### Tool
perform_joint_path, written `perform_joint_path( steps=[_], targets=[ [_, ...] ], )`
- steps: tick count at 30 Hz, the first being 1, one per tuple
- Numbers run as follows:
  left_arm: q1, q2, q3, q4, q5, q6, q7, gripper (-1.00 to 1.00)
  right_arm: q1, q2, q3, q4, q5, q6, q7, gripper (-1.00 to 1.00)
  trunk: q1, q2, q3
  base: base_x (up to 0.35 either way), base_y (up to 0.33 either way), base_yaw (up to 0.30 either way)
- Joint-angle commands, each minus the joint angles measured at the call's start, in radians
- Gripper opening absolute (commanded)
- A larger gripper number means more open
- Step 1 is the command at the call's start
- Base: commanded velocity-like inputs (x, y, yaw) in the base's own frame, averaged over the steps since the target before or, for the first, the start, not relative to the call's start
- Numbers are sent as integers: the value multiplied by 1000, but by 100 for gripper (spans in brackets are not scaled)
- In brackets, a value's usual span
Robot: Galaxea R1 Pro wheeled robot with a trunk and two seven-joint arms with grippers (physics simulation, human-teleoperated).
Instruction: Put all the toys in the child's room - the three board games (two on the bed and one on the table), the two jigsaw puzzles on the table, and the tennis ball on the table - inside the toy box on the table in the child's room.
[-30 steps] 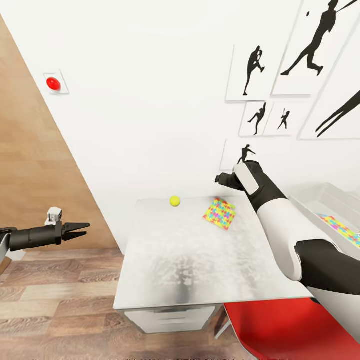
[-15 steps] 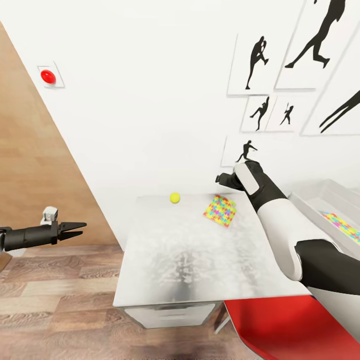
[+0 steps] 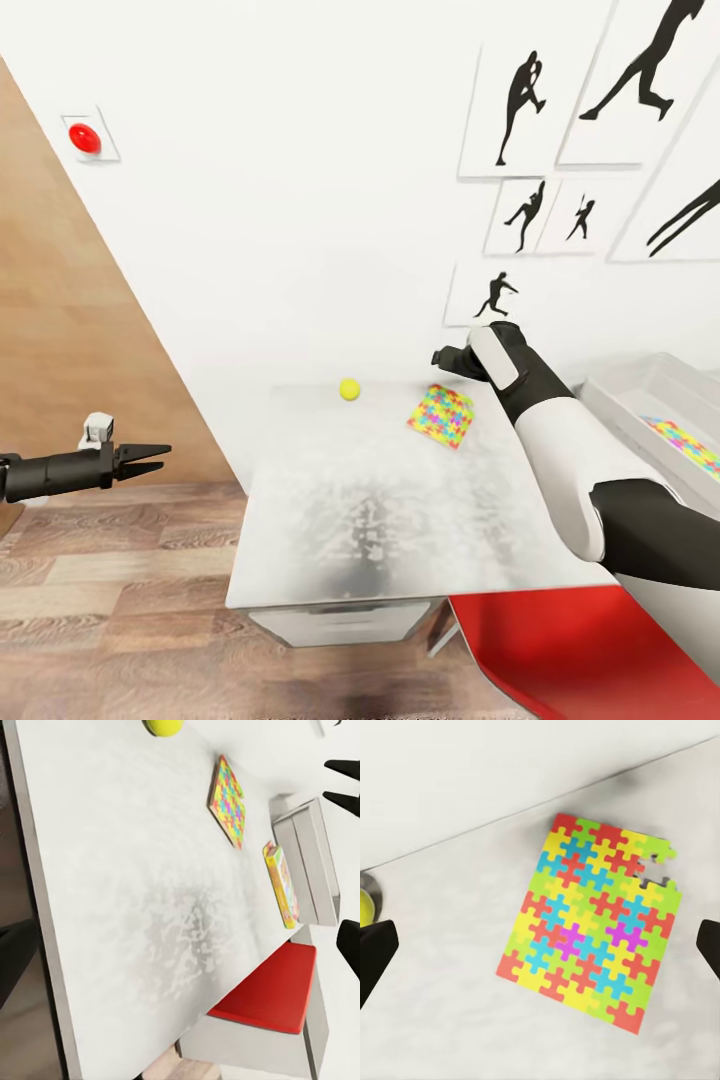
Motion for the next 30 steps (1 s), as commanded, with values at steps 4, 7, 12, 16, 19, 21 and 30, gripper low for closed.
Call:
perform_joint_path(
  steps=[4, 7, 12, 16, 19, 21, 30],
  targets=[
    [-1, 0, 0, 0, 2, 9, -2, 100, -1, -3, 4, -2, -8, 2, -10, 100, 1, -2, -8, 0, 0, 0],
    [-1, 0, 0, 0, 1, 9, -2, 100, -1, -3, 4, -2, -8, 2, -10, 100, 1, -2, -13, 0, 0, 0],
    [-1, 1, 0, 0, 1, 9, -2, 100, -2, -3, 4, -2, -7, 1, -11, 100, 1, -2, -22, 0, 0, 0],
    [-1, 1, 0, 0, 1, 9, -2, 100, -2, -3, 2, -2, -7, 1, -12, 100, 1, -2, -28, 0, 0, 0],
    [-1, 2, 0, 0, 1, 9, -2, 100, -2, -2, 2, -4, -6, 1, -12, 100, 1, -2, -33, 0, 0, 0],
    [-1, 3, 0, 0, 2, 9, -2, 100, -2, -1, 1, -5, -6, 1, -13, 100, 1, -2, -37, 0, 0, 0],
    [-1, 4, 0, 0, 2, 9, -2, 100, -2, -3, 1, -5, -6, 1, -13, 100, 1, -2, -52, 0, 0, 0]
  ],
)
